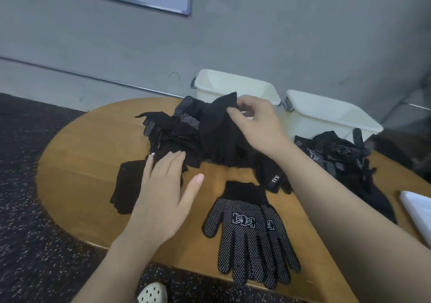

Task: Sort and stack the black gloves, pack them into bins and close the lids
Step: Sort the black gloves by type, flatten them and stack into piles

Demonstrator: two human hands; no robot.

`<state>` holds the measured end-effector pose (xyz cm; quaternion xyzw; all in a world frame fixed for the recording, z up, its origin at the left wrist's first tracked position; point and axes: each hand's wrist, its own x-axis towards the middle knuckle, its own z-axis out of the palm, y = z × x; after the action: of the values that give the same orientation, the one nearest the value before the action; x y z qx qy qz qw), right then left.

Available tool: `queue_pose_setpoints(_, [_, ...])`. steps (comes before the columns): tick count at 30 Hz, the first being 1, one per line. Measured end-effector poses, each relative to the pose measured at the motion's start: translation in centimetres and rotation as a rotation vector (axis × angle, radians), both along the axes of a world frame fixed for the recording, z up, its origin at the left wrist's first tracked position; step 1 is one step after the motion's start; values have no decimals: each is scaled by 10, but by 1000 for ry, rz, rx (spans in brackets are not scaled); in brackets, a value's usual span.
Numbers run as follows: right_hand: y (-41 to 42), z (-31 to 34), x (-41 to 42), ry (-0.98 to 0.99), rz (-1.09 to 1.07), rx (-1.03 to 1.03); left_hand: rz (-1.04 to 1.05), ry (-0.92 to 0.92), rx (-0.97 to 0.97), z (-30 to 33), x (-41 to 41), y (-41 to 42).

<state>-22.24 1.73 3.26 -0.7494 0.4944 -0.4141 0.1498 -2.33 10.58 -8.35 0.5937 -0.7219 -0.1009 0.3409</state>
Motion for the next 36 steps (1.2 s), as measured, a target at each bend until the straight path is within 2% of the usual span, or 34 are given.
queue_pose_setpoints(3, [29,10,-11,-121,17,65,-29,353,98,6,-20,10])
queue_pose_setpoints(6, [54,12,-21,-217,34,148,-47,452,28,17,-35,19])
queue_pose_setpoints(7, [60,9,-24,-226,35,174,-81,536,36,20,-41,21])
queue_pose_setpoints(11, [84,-3,-34,-353,51,251,-243,1115,317,22,-61,30])
queue_pose_setpoints(13, [93,-11,-38,-394,63,315,-309,1262,423,24,-65,34])
queue_pose_setpoints(15, [103,-20,-40,-425,71,345,-357,1324,459,26,-66,34])
queue_pose_setpoints(18, [112,-35,-42,-463,75,363,-408,1349,494,28,-66,31])
queue_pose_setpoints(24, [106,-77,-47,-453,-76,298,-271,1256,497,9,-75,20])
queue_pose_setpoints(28, [116,-114,-41,-292,-325,12,-141,1183,416,5,-76,17])
queue_pose_setpoints(30, [121,-125,-41,-212,-304,-73,-130,1120,375,2,-74,14])
queue_pose_setpoints(32, [123,-129,-41,-210,-216,-63,-162,1052,348,2,-74,15])
queue_pose_setpoints(36, [119,-117,-38,-333,-97,13,-294,889,275,9,-79,19])
